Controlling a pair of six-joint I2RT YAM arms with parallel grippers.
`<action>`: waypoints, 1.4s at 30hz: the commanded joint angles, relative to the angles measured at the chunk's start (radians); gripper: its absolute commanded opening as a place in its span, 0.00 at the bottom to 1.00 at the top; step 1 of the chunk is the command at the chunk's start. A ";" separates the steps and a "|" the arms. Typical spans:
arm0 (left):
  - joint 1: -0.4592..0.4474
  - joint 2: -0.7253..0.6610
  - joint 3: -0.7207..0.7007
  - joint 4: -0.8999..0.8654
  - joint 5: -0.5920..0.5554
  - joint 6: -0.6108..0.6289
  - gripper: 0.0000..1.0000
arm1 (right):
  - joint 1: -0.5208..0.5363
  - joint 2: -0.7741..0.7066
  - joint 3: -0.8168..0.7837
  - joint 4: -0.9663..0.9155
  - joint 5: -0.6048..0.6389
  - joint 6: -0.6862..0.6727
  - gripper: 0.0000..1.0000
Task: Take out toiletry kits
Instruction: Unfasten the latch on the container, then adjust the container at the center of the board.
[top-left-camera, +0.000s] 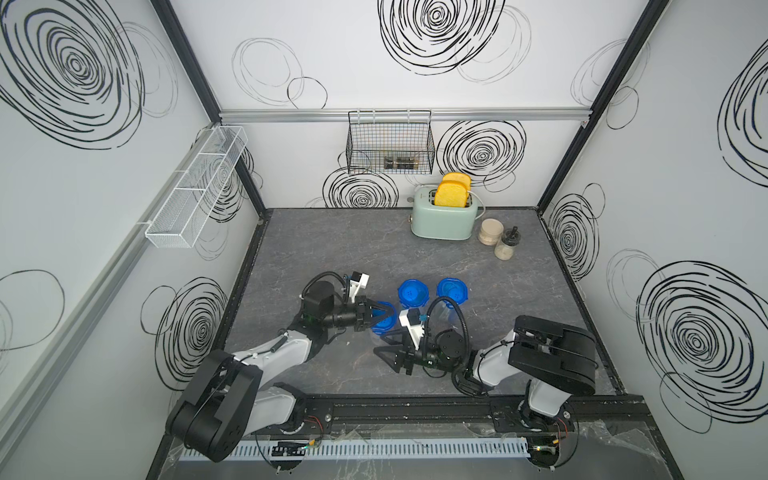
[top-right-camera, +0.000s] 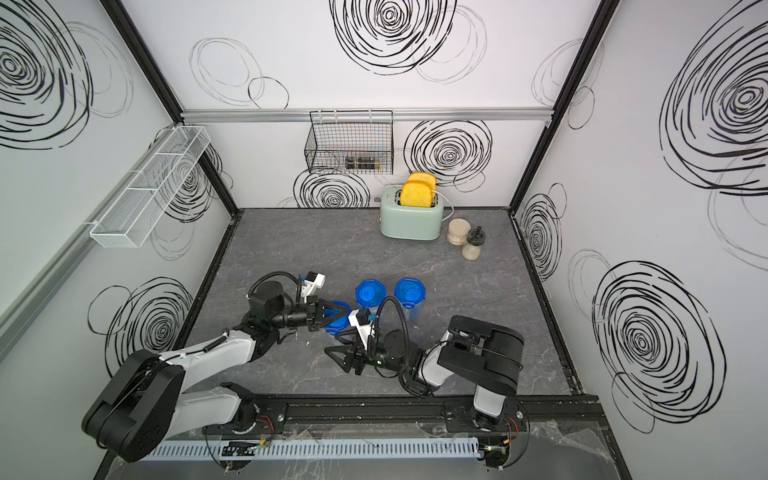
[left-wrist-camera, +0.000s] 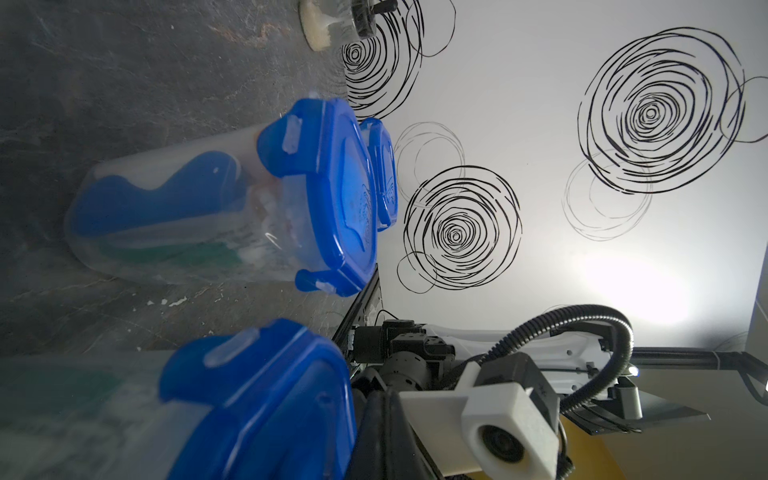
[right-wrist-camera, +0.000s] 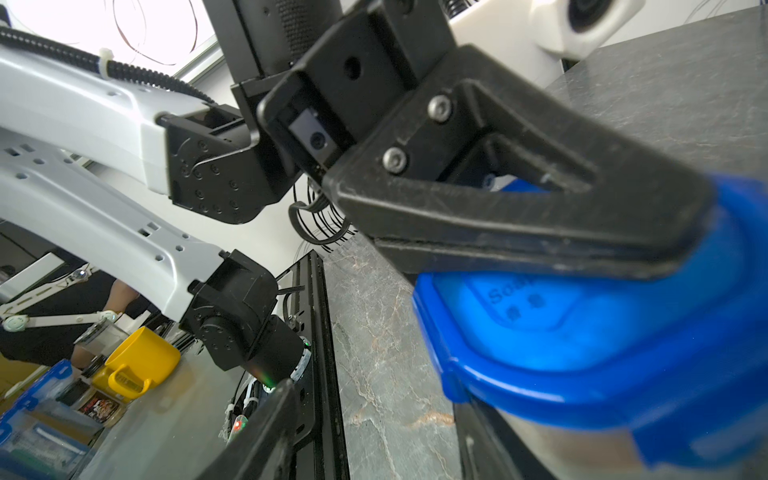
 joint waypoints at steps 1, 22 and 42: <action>-0.005 0.084 -0.083 -0.224 -0.110 0.055 0.00 | 0.011 -0.009 0.034 0.233 -0.111 -0.043 0.62; 0.002 0.025 -0.026 -0.366 -0.109 0.137 0.00 | -0.038 -0.195 0.034 -0.141 -0.288 -0.069 0.72; 0.039 -0.320 0.393 -0.854 -0.186 0.327 0.15 | -0.185 -0.690 0.041 -0.680 -0.208 -0.130 0.77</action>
